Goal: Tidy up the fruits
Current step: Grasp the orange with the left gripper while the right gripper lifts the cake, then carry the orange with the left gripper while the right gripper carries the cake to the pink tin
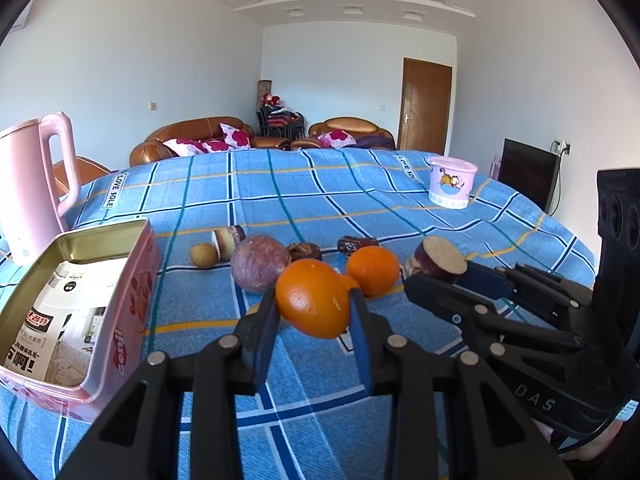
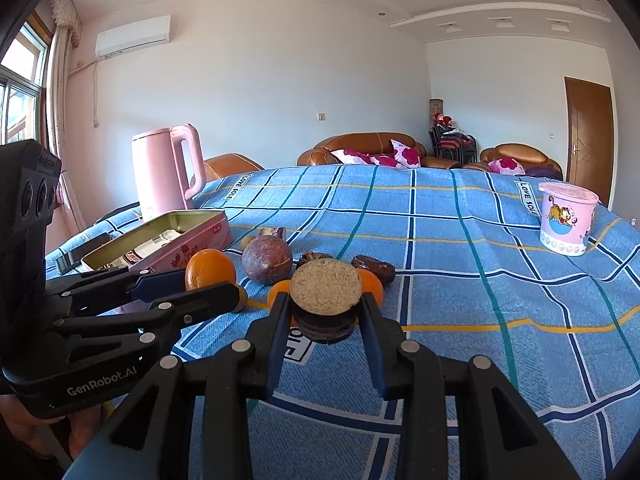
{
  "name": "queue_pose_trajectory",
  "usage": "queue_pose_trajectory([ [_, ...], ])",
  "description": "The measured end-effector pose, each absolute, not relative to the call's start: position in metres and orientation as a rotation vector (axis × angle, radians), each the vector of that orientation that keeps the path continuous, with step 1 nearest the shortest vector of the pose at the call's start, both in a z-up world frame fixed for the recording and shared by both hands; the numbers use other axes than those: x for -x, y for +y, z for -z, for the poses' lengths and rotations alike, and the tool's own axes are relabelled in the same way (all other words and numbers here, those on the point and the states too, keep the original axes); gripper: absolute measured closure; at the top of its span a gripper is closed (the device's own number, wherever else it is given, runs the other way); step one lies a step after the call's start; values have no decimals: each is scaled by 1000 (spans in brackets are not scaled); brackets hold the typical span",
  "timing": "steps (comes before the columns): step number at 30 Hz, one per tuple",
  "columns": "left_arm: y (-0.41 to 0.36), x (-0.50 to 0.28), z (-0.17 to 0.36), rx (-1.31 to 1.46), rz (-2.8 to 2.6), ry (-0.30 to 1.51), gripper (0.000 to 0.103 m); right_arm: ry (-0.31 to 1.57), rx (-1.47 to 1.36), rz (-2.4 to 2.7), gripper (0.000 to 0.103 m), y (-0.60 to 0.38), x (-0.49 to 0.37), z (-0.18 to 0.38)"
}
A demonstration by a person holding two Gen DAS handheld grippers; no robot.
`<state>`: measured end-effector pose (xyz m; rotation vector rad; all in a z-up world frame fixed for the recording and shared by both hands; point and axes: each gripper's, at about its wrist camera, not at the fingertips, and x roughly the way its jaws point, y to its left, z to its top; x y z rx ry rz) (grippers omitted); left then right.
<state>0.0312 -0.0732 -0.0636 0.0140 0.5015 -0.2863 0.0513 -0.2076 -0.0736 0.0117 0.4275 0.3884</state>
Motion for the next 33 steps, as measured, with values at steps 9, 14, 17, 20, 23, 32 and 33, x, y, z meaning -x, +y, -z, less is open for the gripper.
queue_pose_trajectory([
  [9, -75, -26, 60, -28, 271, 460, 68, 381, -10, -398, 67, -209, -45, 72],
  [14, -74, -21, 55, -41, 256, 426, 68, 338, 2, -400, 67, -209, -38, 71],
  [17, -73, -20, 53, -46, 247, 413, 68, 328, 4, -400, 67, -209, -37, 71],
  [20, -71, -19, 50, -47, 233, 393, 68, 315, 5, -397, 67, -209, -35, 71],
  [23, -70, -17, 47, -60, 216, 373, 68, 313, 21, -391, 67, -207, -33, 69],
  [32, -63, -12, 38, -61, 198, 348, 68, 292, 52, -390, 67, -201, -29, 52],
  [33, -61, -12, 37, -59, 196, 347, 68, 290, 56, -389, 67, -200, -28, 49],
])
